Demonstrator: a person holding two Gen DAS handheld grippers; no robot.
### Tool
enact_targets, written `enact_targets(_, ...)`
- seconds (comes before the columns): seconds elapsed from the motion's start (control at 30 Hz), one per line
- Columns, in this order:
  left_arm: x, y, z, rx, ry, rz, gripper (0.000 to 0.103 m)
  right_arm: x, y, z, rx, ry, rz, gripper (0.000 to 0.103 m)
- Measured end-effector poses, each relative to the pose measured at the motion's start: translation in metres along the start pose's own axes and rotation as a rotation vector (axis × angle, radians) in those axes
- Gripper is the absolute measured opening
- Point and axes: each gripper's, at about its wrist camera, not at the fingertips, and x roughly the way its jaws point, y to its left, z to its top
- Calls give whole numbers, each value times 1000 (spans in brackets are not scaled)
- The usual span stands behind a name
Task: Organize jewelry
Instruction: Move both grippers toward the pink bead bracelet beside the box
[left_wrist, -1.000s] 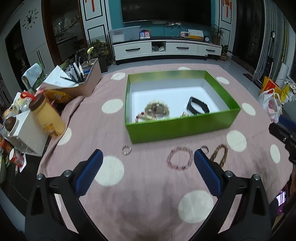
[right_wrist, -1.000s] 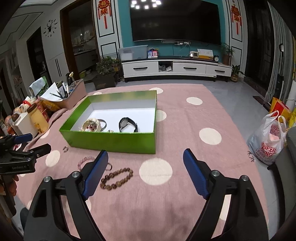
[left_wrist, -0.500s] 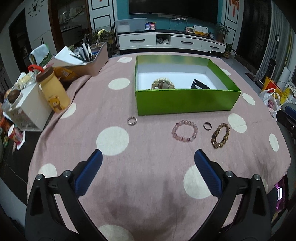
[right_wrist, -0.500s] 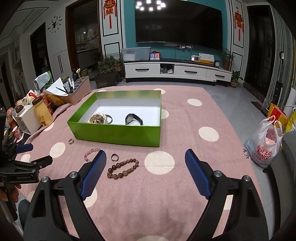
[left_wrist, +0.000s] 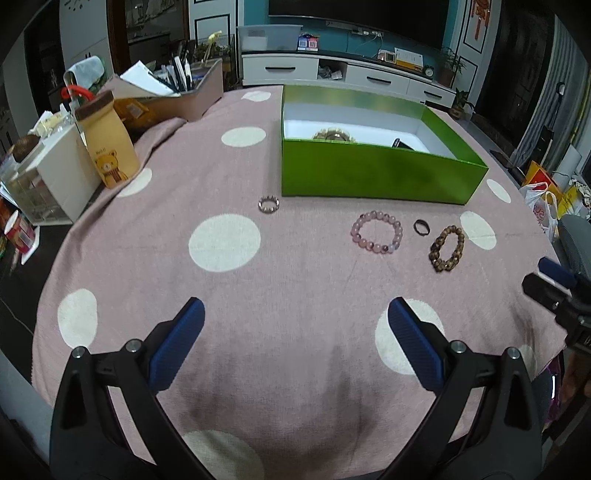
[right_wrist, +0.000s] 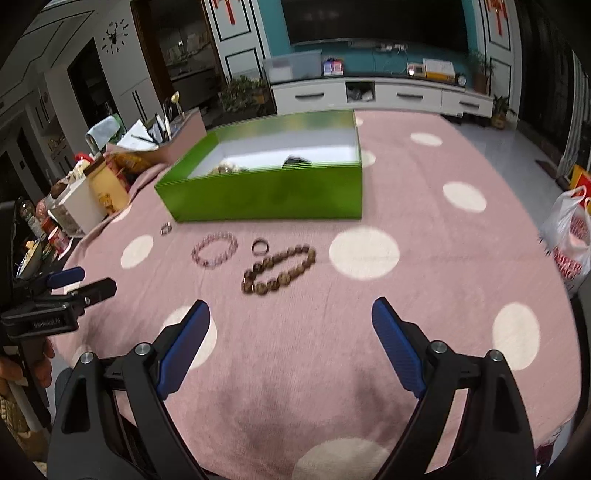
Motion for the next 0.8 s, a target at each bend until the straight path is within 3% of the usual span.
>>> enact_targets(0.27, 15, -6, 0, 23, 15, -8, 101, 17, -4, -7, 36, 49, 13, 89)
enact_targets(0.8, 38, -26, 34, 57, -17, -34, 100, 30, -13, 0, 88, 46, 24, 89)
